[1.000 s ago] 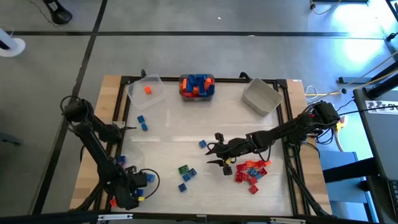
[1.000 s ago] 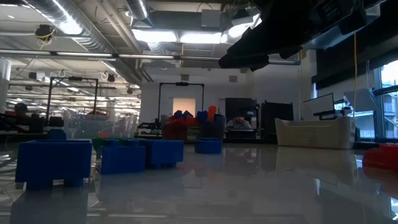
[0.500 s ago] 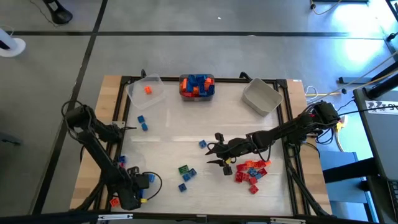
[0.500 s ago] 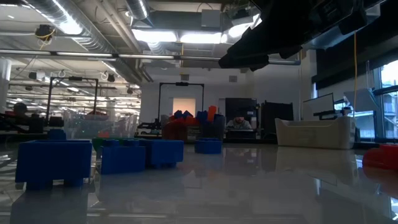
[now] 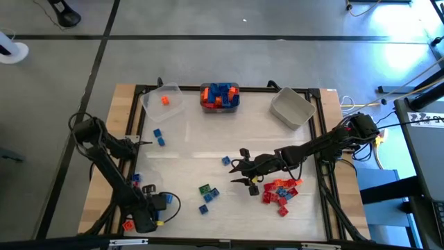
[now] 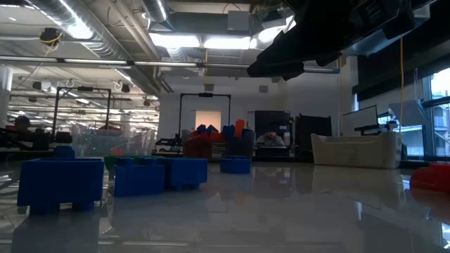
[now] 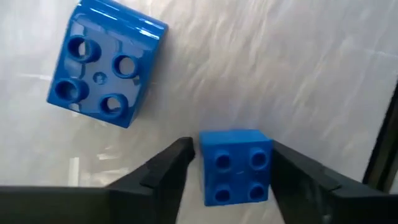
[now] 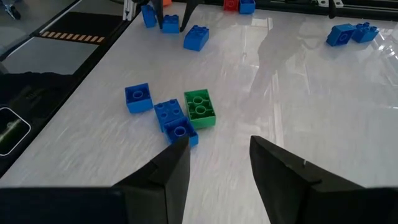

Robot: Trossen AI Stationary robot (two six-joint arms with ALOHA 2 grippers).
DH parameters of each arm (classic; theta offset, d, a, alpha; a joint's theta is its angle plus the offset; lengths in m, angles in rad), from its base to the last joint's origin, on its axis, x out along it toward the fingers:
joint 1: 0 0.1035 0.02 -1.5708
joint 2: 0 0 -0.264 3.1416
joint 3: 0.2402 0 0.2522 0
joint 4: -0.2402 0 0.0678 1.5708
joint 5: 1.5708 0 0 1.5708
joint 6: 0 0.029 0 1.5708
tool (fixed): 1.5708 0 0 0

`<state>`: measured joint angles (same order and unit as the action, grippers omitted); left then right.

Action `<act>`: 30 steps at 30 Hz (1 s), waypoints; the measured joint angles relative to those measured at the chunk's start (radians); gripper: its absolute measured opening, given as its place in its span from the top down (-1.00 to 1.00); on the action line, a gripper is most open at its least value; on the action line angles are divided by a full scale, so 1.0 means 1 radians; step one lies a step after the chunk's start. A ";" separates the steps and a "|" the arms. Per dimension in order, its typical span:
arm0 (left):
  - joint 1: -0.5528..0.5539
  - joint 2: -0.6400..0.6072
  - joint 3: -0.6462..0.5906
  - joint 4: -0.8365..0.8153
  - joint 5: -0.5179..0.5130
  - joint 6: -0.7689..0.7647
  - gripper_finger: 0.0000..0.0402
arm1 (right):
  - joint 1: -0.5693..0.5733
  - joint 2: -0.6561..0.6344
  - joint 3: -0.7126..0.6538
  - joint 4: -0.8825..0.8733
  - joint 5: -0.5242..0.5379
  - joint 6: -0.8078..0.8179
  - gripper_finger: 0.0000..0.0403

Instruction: Sort blocks by size

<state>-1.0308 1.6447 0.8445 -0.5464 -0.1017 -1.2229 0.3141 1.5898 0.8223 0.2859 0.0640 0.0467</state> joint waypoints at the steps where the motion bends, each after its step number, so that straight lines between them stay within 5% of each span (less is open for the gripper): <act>1: 0.005 0.000 0.000 -0.003 0.001 0.005 0.13 | 0.000 0.000 0.000 0.000 0.000 0.000 0.18; 5: 0.023 -0.004 0.000 -0.008 0.014 0.009 0.38 | 0.000 0.000 0.000 0.000 0.000 0.000 0.18; 15: 0.070 -0.116 0.064 -0.095 0.020 -0.020 0.39 | 0.000 0.000 0.000 -0.021 -0.001 0.000 0.18; 23: 0.186 -0.287 0.088 -0.192 -0.186 0.111 0.39 | 0.000 0.000 0.000 -0.013 0.000 -0.008 0.18; 30: 0.400 -0.429 0.089 -0.272 -0.361 0.272 0.39 | 0.001 0.015 0.001 0.023 0.000 -0.018 0.18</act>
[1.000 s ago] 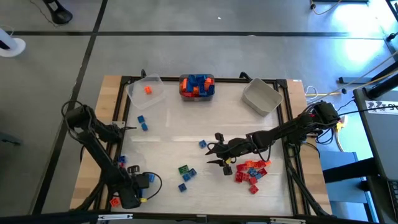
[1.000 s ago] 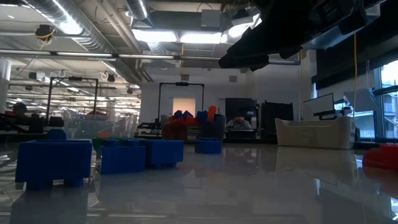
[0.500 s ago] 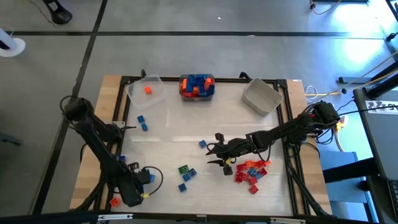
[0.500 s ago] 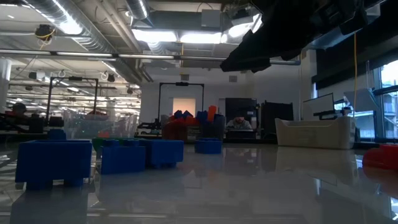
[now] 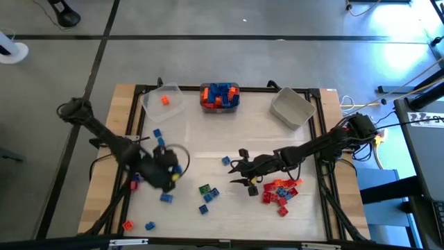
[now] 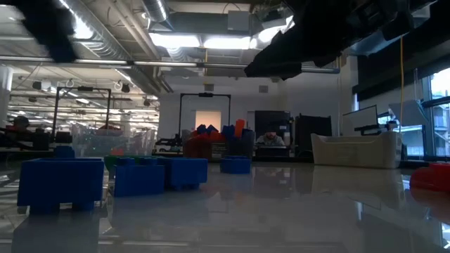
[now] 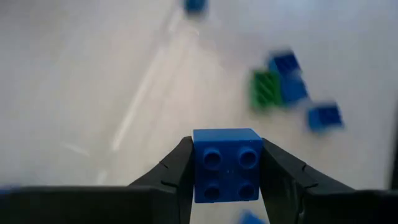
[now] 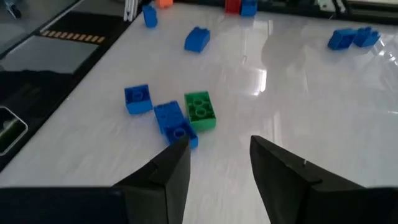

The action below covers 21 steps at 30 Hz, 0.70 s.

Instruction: Sort blocks by size

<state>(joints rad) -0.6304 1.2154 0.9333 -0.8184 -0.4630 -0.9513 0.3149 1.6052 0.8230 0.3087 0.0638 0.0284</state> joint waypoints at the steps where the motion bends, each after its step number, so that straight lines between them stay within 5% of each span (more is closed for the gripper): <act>1: 0.039 -0.016 0.000 -0.005 -0.011 0.027 0.39 | 0.000 0.006 0.000 0.002 0.001 0.000 0.18; 21: 0.882 -0.044 0.000 -0.056 -0.068 0.527 0.33 | -0.001 0.243 0.000 0.400 0.084 -0.060 0.18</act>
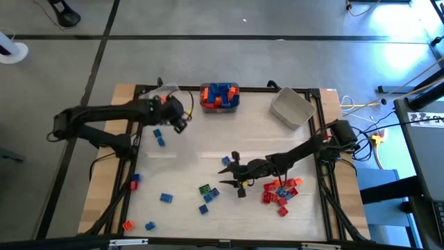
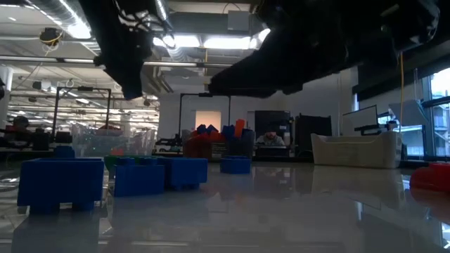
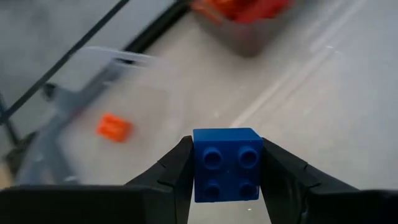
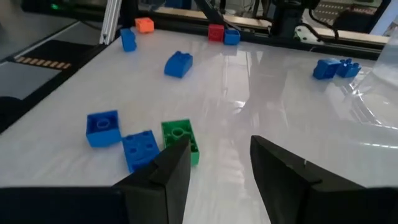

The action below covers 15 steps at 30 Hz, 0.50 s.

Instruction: Sort blocks by size

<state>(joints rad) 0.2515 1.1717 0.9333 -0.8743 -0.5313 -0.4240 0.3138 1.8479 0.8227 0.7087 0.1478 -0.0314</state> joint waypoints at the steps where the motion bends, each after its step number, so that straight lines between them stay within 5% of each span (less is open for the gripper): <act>1: 0.037 0.000 0.000 0.000 0.000 0.022 0.32 | 0.000 0.008 0.000 0.007 0.000 -0.001 0.18; 15: 0.454 0.073 -0.062 0.181 0.127 0.227 0.31 | 0.000 0.055 0.000 0.076 -0.001 -0.053 0.18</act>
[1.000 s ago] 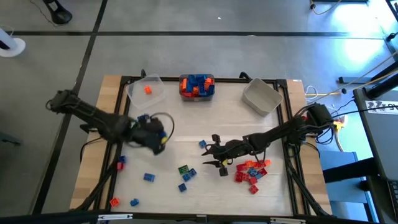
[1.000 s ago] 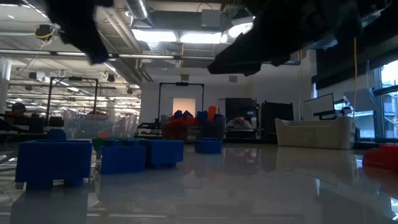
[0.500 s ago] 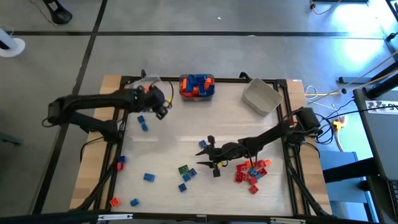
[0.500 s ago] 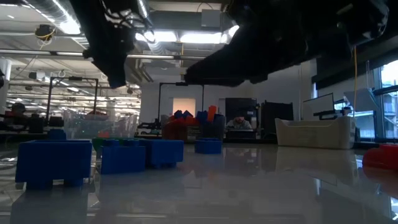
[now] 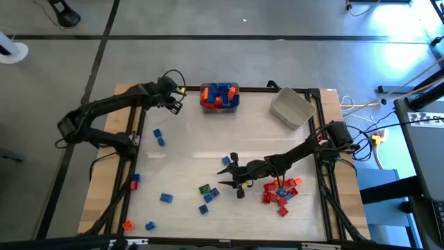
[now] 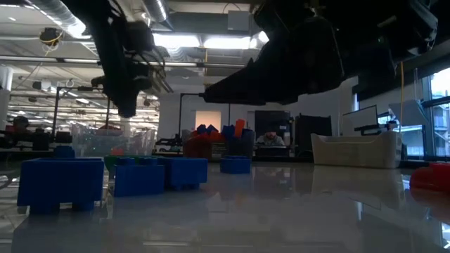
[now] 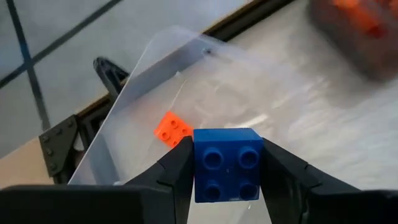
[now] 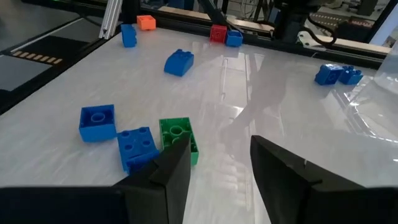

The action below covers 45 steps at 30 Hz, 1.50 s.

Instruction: Sort blocks by size

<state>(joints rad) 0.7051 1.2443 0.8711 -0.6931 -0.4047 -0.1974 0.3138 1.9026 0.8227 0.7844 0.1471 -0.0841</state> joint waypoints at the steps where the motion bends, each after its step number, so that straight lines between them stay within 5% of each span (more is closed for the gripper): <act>1: 0.014 0.017 0.000 -0.003 0.003 0.006 0.31 | 0.000 0.000 0.000 0.000 0.000 -0.001 0.18; 18: 0.096 0.235 0.000 0.030 0.020 0.013 0.31 | 0.000 0.000 0.000 -0.034 0.000 -0.021 0.18; 25: 0.097 0.235 0.000 0.030 0.040 -0.001 0.28 | 0.000 -0.001 0.000 -0.035 -0.001 -0.021 0.18; 36: 0.115 0.227 0.000 0.014 0.093 -0.008 -0.14 | 0.000 -0.002 0.000 -0.035 -0.001 -0.020 0.18; 45: -0.009 0.026 0.000 -0.067 0.186 -0.060 -0.15 | 0.000 -0.002 0.000 -0.051 -0.001 -0.025 0.18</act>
<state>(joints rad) 0.6959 1.2705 0.8711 -0.7600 -0.2192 -0.2574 0.3138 1.9011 0.8227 0.7330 0.1459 -0.1086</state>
